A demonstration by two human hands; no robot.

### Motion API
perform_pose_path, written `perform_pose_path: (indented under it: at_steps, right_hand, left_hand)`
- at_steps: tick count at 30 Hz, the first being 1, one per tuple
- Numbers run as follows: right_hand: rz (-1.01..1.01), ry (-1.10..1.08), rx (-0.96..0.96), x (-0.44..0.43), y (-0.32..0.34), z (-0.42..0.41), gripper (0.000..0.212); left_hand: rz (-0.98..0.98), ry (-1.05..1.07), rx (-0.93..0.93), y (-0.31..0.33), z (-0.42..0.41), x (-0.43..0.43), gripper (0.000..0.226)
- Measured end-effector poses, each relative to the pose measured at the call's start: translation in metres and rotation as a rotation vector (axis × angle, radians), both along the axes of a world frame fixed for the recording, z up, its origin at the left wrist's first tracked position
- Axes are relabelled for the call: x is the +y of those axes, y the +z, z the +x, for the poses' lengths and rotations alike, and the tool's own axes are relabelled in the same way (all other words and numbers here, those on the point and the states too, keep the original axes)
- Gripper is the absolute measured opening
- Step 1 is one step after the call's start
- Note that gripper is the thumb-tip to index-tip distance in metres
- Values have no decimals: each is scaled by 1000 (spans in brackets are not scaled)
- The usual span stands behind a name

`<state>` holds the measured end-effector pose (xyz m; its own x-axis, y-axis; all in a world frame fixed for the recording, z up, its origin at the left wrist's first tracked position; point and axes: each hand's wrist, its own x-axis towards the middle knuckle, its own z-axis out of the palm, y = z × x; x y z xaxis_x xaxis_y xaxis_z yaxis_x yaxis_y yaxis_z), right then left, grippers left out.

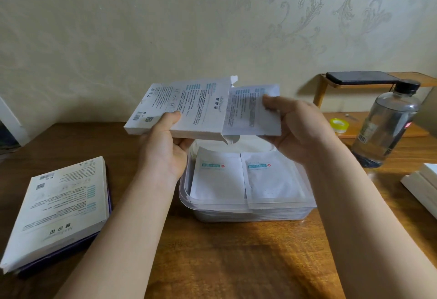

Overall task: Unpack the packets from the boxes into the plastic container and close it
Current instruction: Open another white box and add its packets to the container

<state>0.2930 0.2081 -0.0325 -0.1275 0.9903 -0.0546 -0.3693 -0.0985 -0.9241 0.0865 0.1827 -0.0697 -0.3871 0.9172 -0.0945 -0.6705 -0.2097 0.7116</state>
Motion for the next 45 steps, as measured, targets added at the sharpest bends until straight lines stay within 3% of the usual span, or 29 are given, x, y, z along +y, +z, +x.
perform_pose_path:
  at_steps: [3,6,9,14,17,20,25,29,35,45]
  right_hand:
    - [49,106,87,-1,2,13,24]
    - [145,223,178,-1,-3,18,47]
    - [366,267,119,0,-13,19,66]
    - [554,28,-57,2,-12,18,26]
    - [533,-101,100,5,-7,26,29]
    - [498,-172,173,4,-2,31,19]
    - [381,-403,-80,-2,5,29,16]
    - [325,-341,-179,-8,4,29,16]
    - [315,-307,-491,11,-14,19,25]
    - [220,-82,-766,8,-44,-25,8]
  left_hand:
    - [-10,12,-17,0,-3,0,28]
    - [-19,7,-16,1,-3,-1,27]
    - [-25,0,12,0,-2,-1,26]
    - [-15,-12,-7,1,-7,-1,35]
    - [1,-16,-27,1,-11,-2,37]
    - [-1,-8,-41,-2,-13,-1,38]
    - [-13,30,-109,-2,-16,-3,36]
    - [-18,76,-93,0,-16,-6,28]
    - [-10,136,-101,5,-18,-8,28]
    - [-1,154,-114,6,-18,-6,32]
